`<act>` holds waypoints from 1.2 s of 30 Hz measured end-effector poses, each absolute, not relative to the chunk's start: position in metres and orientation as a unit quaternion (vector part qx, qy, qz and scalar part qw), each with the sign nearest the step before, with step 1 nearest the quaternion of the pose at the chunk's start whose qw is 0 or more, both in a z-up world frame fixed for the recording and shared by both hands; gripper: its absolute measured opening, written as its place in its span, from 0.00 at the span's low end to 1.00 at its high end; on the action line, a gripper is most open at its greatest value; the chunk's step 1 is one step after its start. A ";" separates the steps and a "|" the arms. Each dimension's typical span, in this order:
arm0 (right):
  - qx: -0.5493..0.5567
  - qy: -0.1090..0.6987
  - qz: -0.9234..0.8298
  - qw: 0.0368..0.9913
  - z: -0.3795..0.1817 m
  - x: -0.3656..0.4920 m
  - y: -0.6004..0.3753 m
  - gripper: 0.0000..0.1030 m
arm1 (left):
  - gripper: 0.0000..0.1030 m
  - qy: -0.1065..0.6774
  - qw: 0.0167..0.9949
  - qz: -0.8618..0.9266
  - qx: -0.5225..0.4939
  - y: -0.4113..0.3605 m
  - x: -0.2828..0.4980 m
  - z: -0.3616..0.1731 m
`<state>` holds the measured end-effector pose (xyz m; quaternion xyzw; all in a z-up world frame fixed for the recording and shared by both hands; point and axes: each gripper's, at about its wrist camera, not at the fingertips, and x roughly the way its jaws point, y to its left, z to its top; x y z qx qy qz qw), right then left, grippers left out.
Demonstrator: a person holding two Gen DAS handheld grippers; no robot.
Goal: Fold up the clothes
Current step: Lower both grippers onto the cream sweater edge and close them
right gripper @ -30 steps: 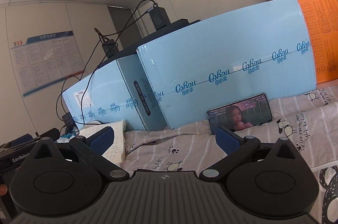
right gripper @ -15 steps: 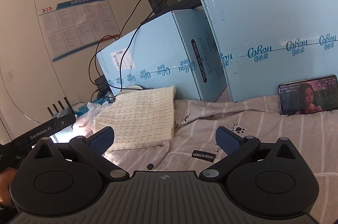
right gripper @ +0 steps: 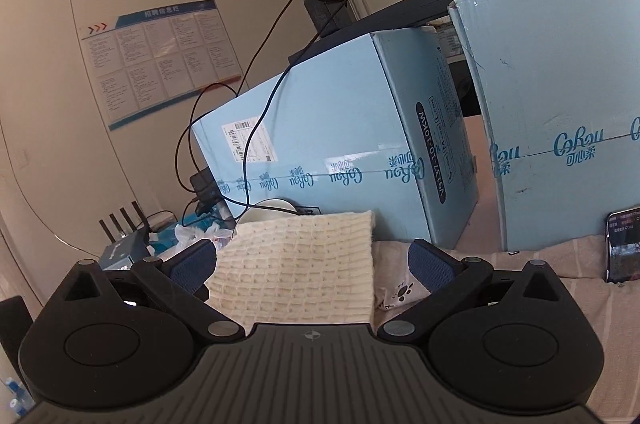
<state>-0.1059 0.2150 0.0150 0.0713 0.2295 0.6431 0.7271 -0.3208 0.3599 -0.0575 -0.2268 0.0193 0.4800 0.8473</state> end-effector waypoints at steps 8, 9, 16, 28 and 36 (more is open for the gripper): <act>0.080 0.232 0.647 0.722 0.001 -0.097 0.247 1.00 | 1.00 -0.014 0.822 0.475 -0.314 0.388 -0.348 -0.075; 0.085 0.242 0.644 0.721 -0.003 -0.092 0.249 1.00 | 1.00 -0.024 0.818 0.474 -0.325 0.390 -0.353 -0.077; 0.106 0.327 0.631 0.696 -0.044 -0.068 0.270 1.00 | 1.00 -0.038 0.795 0.436 -0.420 0.411 -0.369 -0.095; 0.094 0.441 0.631 0.631 -0.091 -0.060 0.306 1.00 | 1.00 0.001 0.783 0.410 -0.467 0.435 -0.360 -0.109; 0.123 0.467 0.651 0.586 -0.097 -0.058 0.326 1.00 | 1.00 0.019 0.803 0.384 -0.455 0.451 -0.319 -0.111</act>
